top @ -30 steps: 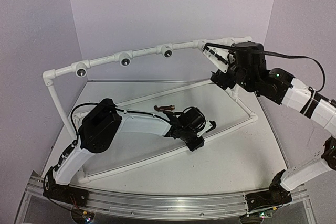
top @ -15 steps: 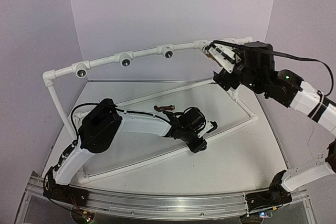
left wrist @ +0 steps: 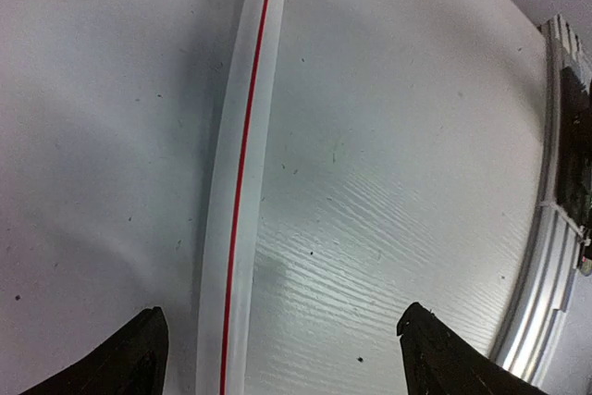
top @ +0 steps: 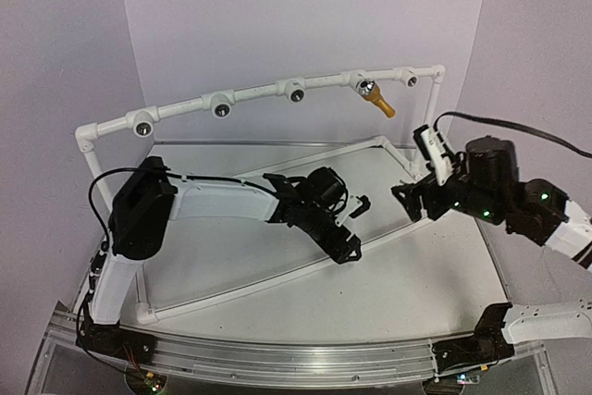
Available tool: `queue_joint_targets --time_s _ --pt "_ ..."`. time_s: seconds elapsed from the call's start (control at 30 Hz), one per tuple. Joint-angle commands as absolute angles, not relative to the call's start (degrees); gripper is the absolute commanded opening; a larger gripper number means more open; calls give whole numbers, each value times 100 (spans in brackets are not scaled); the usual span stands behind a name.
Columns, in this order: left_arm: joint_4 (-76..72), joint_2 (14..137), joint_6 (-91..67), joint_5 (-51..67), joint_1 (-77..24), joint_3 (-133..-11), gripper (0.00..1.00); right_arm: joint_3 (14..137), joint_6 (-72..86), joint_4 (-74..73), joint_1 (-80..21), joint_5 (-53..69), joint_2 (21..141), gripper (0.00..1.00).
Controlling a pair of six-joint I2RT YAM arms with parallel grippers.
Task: Install the water faucets
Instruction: Pick up the water faucet from the center of the board.
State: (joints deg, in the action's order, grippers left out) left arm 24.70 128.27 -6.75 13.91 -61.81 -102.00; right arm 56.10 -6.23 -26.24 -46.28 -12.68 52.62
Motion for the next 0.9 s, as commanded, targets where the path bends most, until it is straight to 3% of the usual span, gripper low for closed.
queue_joint_targets --time_s 0.0,0.27,0.57,0.87 --pt "2363 11417 -1367 1165 -6115 -9683 90 4700 613 -1708 -4644 -1100 5694 98" --pt "1645 9419 -2355 436 -6004 -7405 90 4265 1072 143 -4374 -63 7518 98" --pt "1068 7485 -3559 -262 -5996 -5375 90 5927 580 1404 -4342 707 10331 98" --pt "1063 6724 -3675 -393 -6012 -4768 89 7410 2294 2458 -4612 -137 12225 94"
